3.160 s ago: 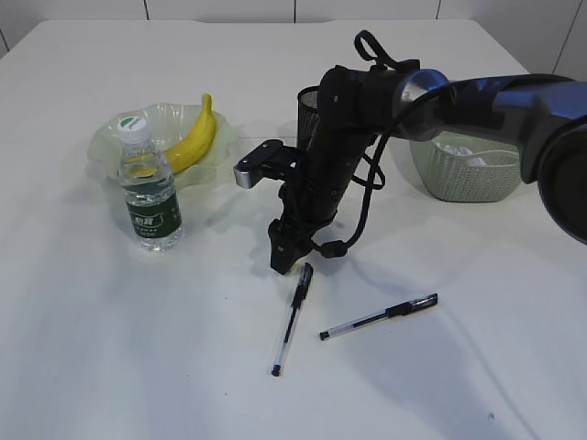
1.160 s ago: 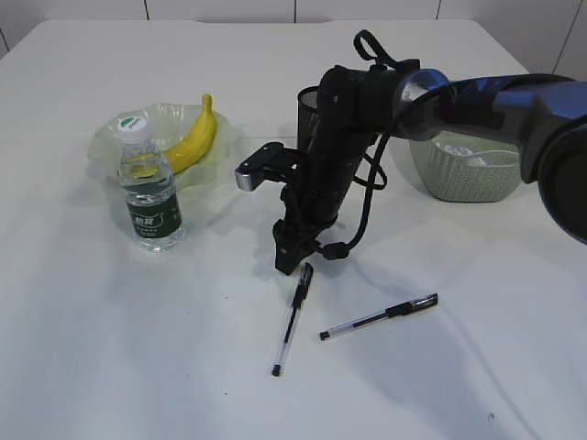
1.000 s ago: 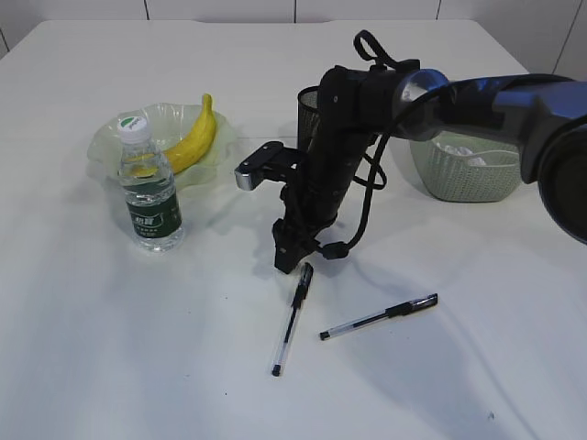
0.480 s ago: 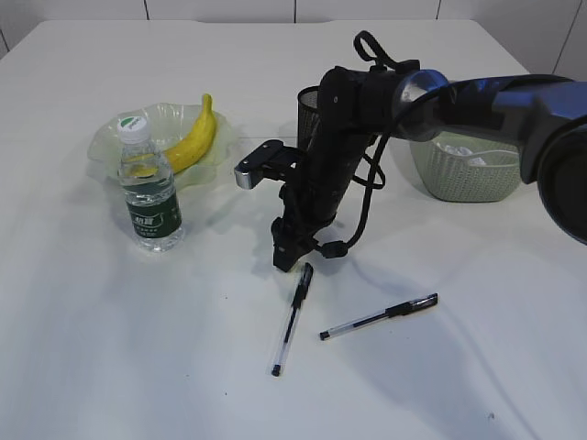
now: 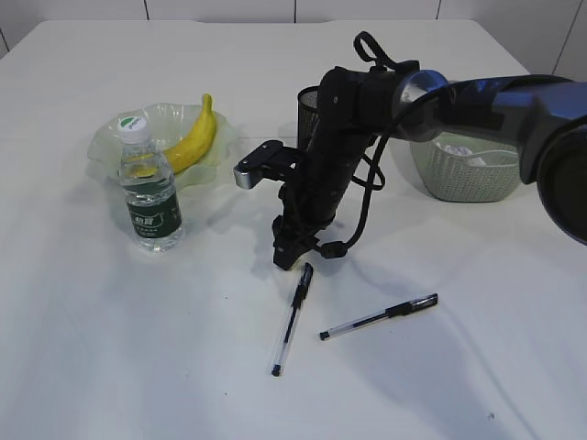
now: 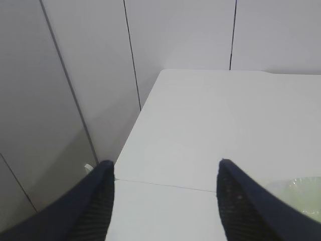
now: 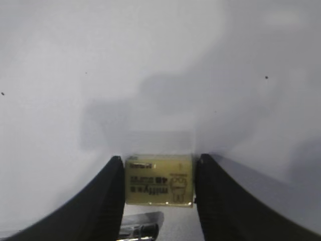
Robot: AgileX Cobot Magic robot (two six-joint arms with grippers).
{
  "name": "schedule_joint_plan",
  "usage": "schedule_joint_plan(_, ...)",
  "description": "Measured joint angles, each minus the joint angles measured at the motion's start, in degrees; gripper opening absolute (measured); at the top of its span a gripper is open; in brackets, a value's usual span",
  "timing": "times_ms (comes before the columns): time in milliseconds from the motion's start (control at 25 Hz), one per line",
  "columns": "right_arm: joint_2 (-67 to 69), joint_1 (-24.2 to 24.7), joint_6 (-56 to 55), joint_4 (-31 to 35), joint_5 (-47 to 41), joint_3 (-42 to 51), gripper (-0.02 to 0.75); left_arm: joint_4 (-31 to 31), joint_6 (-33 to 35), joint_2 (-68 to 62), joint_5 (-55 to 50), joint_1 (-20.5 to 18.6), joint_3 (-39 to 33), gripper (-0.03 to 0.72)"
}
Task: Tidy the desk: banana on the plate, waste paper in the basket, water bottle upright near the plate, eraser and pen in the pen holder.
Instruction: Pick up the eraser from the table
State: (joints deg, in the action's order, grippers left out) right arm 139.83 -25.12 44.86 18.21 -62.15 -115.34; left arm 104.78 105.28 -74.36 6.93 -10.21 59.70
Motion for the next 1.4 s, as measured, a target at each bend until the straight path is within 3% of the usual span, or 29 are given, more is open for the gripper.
schedule_joint_plan(160, 0.0, 0.0, 0.0, 0.0, 0.0, 0.0, 0.293, 0.0, 0.0, 0.0, 0.0, 0.0, 0.0, 0.450)
schedule_joint_plan(800, 0.0, 0.0, 0.0, 0.1, -0.1, 0.0, 0.239, 0.0, 0.0, 0.0, 0.0, 0.0, 0.0, 0.450)
schedule_joint_plan(1400, 0.0, 0.0, -0.1, 0.1, -0.2, 0.0, 0.230, 0.0, 0.0, 0.0, 0.0, 0.0, 0.0, 0.450)
